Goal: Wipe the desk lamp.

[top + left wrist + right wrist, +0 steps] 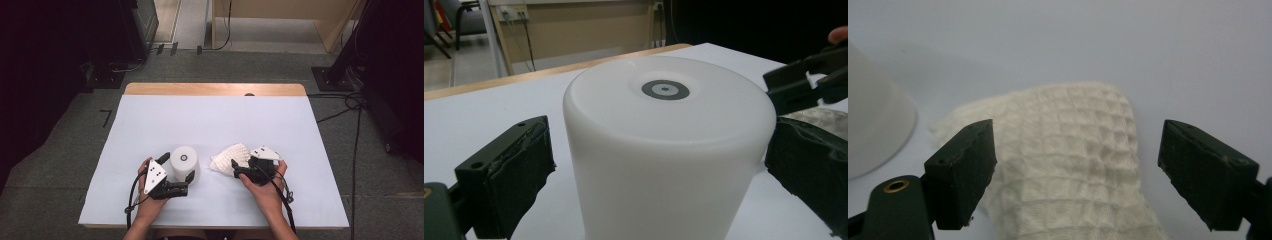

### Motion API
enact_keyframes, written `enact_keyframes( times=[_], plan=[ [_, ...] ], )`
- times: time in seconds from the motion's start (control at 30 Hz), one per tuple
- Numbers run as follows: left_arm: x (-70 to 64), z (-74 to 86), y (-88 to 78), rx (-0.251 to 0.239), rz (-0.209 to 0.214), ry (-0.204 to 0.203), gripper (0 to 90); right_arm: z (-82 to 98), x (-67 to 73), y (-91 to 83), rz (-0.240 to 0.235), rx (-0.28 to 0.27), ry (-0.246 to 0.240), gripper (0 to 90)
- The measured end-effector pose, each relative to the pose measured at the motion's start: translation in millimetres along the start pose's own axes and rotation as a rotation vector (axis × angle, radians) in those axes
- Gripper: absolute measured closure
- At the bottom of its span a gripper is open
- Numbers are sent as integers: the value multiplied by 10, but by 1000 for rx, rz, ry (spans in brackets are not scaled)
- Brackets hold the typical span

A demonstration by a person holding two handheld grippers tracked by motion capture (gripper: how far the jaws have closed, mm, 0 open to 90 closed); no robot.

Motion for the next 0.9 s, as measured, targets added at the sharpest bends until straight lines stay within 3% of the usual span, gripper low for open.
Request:
enact_keyframes(
  times=[0.27,0.5,0.6,0.9],
  plan=[
    [4,15,10,6,1,-3,0,238,-128,241,29,124,16,124],
    [16,12,-6,6,-1,-4,0,276,-132,239,64,135,14,146],
    [21,11,-10,6,-2,-9,0,296,-111,197,56,126,6,265],
    [19,8,-6,5,-1,-13,0,320,-62,120,-71,127,5,700]
  ],
)
Point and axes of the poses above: each handheld gripper's, and its own axes: y roughly forward along the jaws, z roughly out of its underside, x roughly to its left, the point moved 7 cm from there along y, roughly forward along the jaws, and after that the axes turned 12 degrees about y, right-handed, at the moved point
